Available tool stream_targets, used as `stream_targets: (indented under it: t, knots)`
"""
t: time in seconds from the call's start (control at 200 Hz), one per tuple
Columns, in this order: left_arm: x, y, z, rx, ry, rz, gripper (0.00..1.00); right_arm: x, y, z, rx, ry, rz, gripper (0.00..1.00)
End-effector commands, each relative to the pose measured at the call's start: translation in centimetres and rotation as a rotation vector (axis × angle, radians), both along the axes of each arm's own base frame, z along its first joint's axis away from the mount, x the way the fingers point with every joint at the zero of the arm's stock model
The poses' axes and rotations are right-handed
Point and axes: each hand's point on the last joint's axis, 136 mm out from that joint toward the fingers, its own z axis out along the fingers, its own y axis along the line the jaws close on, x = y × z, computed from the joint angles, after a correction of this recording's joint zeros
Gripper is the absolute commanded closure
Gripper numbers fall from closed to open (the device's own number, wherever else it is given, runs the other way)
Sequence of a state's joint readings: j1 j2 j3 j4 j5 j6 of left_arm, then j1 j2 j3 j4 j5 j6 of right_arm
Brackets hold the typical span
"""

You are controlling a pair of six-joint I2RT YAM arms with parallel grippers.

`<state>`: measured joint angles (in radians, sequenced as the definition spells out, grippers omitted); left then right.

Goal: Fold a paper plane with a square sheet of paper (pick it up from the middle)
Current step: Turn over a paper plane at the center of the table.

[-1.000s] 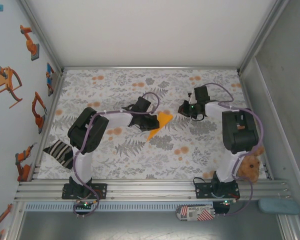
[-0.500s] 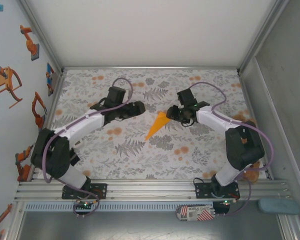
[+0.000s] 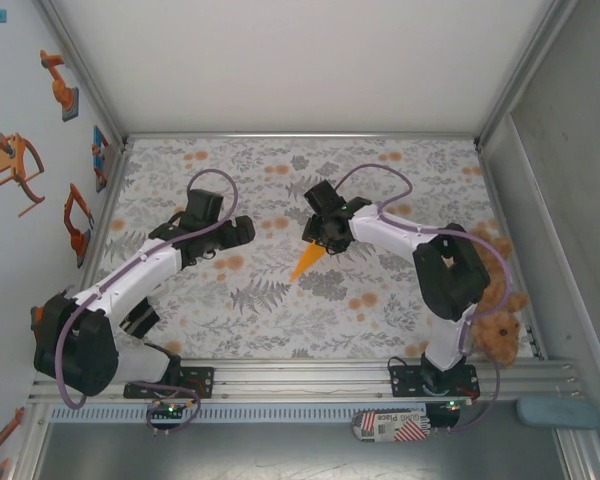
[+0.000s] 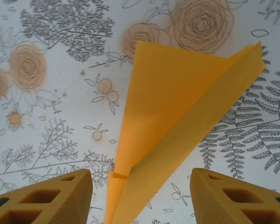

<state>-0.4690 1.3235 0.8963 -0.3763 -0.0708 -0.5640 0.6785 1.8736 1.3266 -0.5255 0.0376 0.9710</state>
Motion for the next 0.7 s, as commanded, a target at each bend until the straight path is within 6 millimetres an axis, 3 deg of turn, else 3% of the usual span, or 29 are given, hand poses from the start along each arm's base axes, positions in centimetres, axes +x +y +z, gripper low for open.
stream_targets:
  t: [0.0, 0.095, 0.195, 0.456, 0.696]
  knots:
    - [-0.6, 1.0, -0.4, 0.051, 0.004, -0.012, 0.04, 0.2, -1.2, -0.6, -0.071, 0.024, -0.111, 0.48]
    - [-0.6, 1.0, -0.7, 0.051, 0.007, -0.017, 0.04, 0.1, -1.7, -1.0, -0.092, 0.033, -0.142, 0.6]
    - [-0.7, 1.0, -1.1, 0.055, 0.015, -0.016, 0.04, 0.0, -1.9, -1.1, -0.096, 0.035, -0.165, 0.64]
    - [-0.1, 1.3, -1.6, 0.067, 0.033, 0.004, 0.04, -0.4, -2.4, -0.5, -0.092, 0.038, -0.201, 0.66]
    - [0.1, 1.1, -1.8, 0.068, 0.046, 0.003, 0.04, -1.1, -1.4, -1.1, -0.04, 0.077, -0.201, 0.69]
